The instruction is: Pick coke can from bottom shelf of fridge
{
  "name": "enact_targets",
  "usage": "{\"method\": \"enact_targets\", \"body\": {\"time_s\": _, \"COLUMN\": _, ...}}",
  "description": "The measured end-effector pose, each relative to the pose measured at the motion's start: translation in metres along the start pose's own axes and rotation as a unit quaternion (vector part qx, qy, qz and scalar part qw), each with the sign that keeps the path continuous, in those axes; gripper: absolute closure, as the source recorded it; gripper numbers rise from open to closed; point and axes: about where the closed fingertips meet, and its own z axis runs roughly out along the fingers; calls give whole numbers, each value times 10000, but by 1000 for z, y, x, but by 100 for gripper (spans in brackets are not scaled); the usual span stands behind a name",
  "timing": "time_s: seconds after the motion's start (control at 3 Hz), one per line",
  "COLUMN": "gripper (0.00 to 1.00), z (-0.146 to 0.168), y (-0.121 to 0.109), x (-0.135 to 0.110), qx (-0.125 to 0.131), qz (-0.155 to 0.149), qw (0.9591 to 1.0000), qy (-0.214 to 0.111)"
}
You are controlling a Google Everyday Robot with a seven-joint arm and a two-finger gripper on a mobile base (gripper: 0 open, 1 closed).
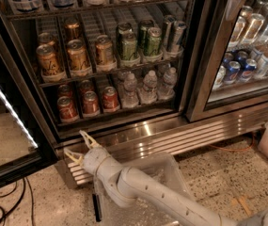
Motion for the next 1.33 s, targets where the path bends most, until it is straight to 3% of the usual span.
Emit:
{"method": "enact_targets", "body": {"time_s": 0.33, "gripper": 41, "z": 13, "y": -6, "x": -4, "qx": 458, "qz": -293, "qw": 9985, "qy": 98}}
{"method": "enact_targets", "body": {"time_s": 0.67, "gripper": 31, "z": 25, "y": -21, "x": 1, "qx": 932, "qz": -459, "qw": 9940, "qy": 344}}
{"method": "enact_targets", "body": {"time_s": 1.0, "gripper": 32, "z": 38, "y": -33, "x": 8, "qx": 1254, "qz": -440, "qw": 9902, "qy": 429}}
{"method": "enact_targets", "body": {"time_s": 1.33, "gripper": 45, "z": 50, "y": -40, "x": 15, "qx": 1456, "qz": -309, "qw": 9880, "qy": 412}}
